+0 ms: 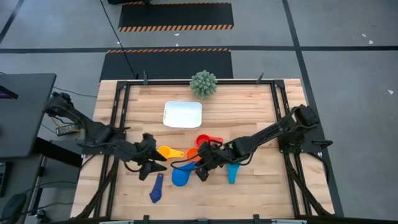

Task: Nest measuring cups in basket
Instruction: Stack the left light blue measuring cup on top of the orange measuring cup

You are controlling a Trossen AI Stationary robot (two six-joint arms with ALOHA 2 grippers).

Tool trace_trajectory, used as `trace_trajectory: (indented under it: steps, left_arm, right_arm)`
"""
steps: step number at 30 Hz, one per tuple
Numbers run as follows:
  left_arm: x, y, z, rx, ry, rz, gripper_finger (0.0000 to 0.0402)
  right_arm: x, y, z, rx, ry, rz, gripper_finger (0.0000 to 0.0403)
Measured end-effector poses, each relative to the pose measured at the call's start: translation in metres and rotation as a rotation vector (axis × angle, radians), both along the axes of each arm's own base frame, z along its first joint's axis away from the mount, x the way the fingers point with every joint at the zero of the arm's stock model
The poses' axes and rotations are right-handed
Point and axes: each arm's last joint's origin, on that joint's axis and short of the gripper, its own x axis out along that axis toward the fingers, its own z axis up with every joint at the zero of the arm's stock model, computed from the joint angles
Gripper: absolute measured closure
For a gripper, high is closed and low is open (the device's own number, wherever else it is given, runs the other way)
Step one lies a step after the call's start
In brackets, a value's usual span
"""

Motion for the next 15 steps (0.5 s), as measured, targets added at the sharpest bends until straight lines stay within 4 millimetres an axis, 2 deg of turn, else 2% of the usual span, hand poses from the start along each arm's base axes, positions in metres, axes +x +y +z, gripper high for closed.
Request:
trace_trajectory:
  steps: [6, 15]
  left_arm:
    - [0.008, -0.003, -0.001, -0.050, -0.007, -0.053, 0.0170]
    - [0.018, 0.011, 0.000, -0.062, -0.011, -0.090, 0.0170]
  right_arm:
    - [-0.012, -0.006, 0.028, -0.185, -0.064, 0.101, 0.0392]
    - [-0.032, -0.014, 0.070, -0.449, -0.174, 0.297, 0.0392]
